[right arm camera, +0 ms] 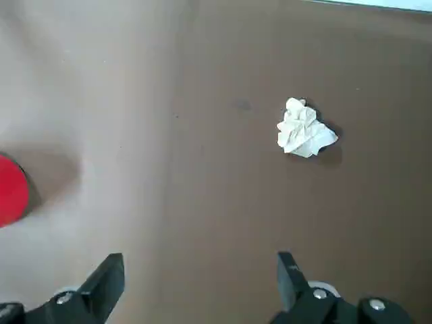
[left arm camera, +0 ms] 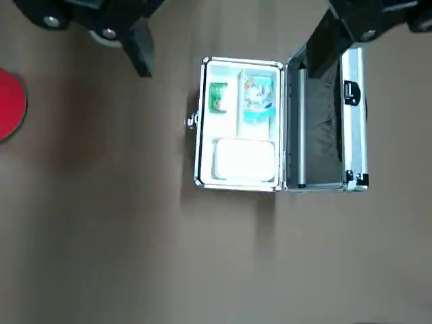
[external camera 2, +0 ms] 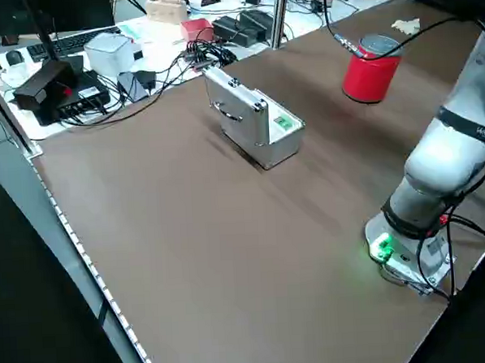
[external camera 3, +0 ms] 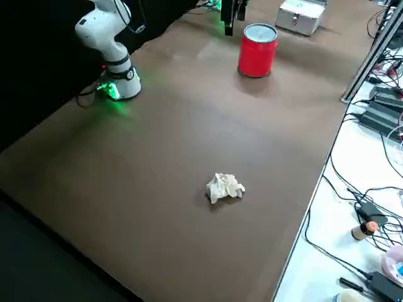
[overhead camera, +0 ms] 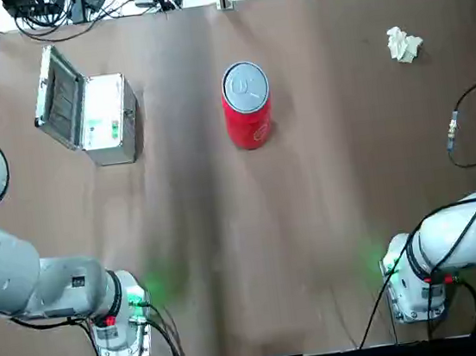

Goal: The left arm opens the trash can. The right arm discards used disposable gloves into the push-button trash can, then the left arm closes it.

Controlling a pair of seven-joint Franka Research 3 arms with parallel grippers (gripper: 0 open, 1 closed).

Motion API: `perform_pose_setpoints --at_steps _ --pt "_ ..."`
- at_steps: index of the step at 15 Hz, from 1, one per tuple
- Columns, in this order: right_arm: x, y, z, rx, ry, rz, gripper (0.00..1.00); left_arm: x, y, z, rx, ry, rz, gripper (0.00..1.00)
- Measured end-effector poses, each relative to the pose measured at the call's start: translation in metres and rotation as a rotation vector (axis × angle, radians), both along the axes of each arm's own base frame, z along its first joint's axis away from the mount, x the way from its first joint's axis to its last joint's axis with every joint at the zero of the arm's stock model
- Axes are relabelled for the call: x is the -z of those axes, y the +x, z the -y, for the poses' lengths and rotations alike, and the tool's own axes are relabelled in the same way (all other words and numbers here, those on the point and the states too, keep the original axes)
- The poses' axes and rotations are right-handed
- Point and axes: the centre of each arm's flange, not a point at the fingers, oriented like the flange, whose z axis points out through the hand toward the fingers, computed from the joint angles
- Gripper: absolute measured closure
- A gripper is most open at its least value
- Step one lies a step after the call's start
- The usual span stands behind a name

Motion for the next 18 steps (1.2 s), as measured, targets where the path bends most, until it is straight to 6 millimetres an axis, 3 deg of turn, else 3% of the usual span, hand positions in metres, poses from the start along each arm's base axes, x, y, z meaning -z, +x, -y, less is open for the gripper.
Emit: perform_pose_setpoints --at_steps 7,11,14,18 --pt "0.006 -0.001 0.002 0.005 0.001 -0.025 0.01 0.001 0.000 0.002 0.007 0.000 -0.003 0.00" --pt "0.007 -0.002 0.010 0.019 0.001 -0.033 0.01 0.005 -0.002 0.016 0.032 0.001 -0.018 0.00" --pt "0.008 -0.002 0.015 0.028 0.001 -0.036 0.01 0.024 -0.011 0.055 0.103 0.006 -0.112 0.00" --pt "0.013 0.000 0.026 0.047 0.001 -0.041 0.01 0.084 -0.018 0.145 0.250 -0.011 -0.244 0.01"
